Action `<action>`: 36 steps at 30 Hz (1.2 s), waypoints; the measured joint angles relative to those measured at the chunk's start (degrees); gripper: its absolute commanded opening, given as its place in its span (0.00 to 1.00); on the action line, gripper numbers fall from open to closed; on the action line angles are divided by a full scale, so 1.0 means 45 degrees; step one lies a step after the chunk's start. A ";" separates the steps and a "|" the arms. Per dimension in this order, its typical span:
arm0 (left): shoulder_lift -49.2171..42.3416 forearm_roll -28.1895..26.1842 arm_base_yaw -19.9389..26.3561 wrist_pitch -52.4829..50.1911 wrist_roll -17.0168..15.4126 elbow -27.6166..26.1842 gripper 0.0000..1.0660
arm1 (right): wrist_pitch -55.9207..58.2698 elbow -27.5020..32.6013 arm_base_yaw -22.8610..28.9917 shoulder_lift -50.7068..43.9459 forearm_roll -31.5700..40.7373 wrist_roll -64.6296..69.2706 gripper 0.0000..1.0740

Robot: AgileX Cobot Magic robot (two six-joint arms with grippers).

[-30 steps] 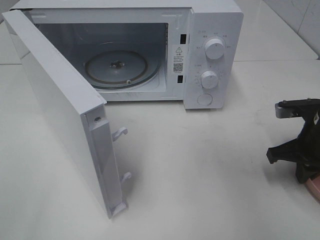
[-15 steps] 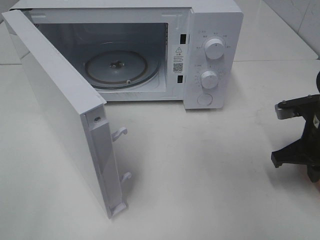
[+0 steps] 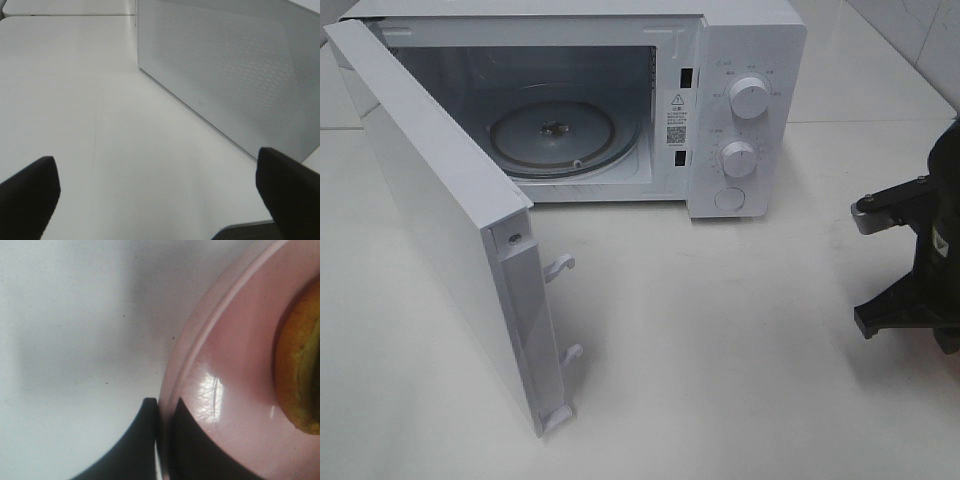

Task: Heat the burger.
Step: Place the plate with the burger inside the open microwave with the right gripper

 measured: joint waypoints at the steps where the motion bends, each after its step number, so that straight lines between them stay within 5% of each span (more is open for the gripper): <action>1: 0.0000 0.0000 0.0000 0.0000 0.0000 0.0000 0.94 | 0.0000 0.0000 0.0000 0.0000 0.0000 0.0000 0.00; 22: 0.0000 -0.0013 0.0000 0.0000 0.0000 0.0000 0.94 | 0.1706 0.2012 0.2075 -0.3094 -0.0076 0.0560 0.00; 36: 0.0000 -0.0013 0.0000 0.0000 0.0000 0.0000 0.94 | 0.3501 0.2012 0.5386 -0.4622 -0.0013 0.0560 0.00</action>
